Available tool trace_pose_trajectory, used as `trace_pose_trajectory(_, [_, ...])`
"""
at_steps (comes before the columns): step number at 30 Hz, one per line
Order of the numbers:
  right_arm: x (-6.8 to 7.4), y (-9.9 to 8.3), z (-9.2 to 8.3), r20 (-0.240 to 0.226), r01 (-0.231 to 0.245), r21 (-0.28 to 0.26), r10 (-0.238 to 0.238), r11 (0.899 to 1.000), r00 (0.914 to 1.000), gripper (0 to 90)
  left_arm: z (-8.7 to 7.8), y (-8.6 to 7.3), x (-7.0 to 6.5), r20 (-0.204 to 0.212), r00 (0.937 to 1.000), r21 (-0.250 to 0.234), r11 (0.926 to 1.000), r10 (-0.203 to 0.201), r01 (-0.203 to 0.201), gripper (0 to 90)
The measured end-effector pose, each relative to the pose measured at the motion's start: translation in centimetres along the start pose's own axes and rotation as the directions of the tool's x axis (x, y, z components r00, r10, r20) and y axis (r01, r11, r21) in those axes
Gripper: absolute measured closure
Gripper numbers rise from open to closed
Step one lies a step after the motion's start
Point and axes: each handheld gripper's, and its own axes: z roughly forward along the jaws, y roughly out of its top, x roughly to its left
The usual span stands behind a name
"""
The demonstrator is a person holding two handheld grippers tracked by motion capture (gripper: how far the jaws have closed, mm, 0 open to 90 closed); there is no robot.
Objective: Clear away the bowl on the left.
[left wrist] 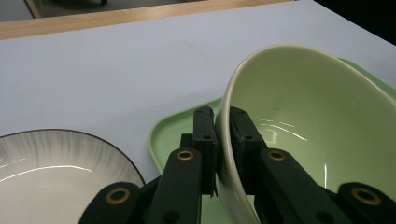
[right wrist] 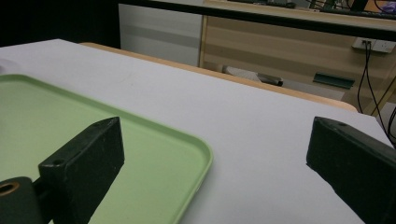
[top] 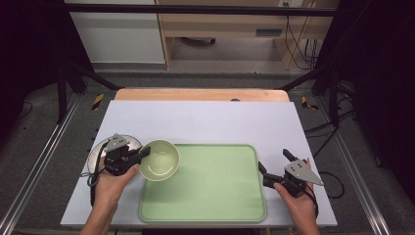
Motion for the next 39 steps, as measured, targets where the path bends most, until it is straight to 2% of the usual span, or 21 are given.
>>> trace_pose_trajectory(11, [0.0,0.0,0.0,-0.002,0.0,0.001,0.0,1.0,1.0,4.5,0.9,-0.3,-1.1,0.023,0.9996,0.02,0.9996,0.018,-0.019,82.6])
trace_pose_trajectory(29, [0.0,0.0,0.0,-0.002,0.0,0.002,0.0,1.0,1.0,4.5,1.4,-0.5,-1.8,0.051,0.9985,0.031,0.9992,0.022,-0.023,82.5])
trace_pose_trajectory(39, [0.0,0.0,0.0,-0.001,0.001,0.002,-0.001,1.0,1.0,4.5,2.3,-0.7,-3.0,0.097,0.995,0.05,0.9983,0.026,-0.03,82.5])
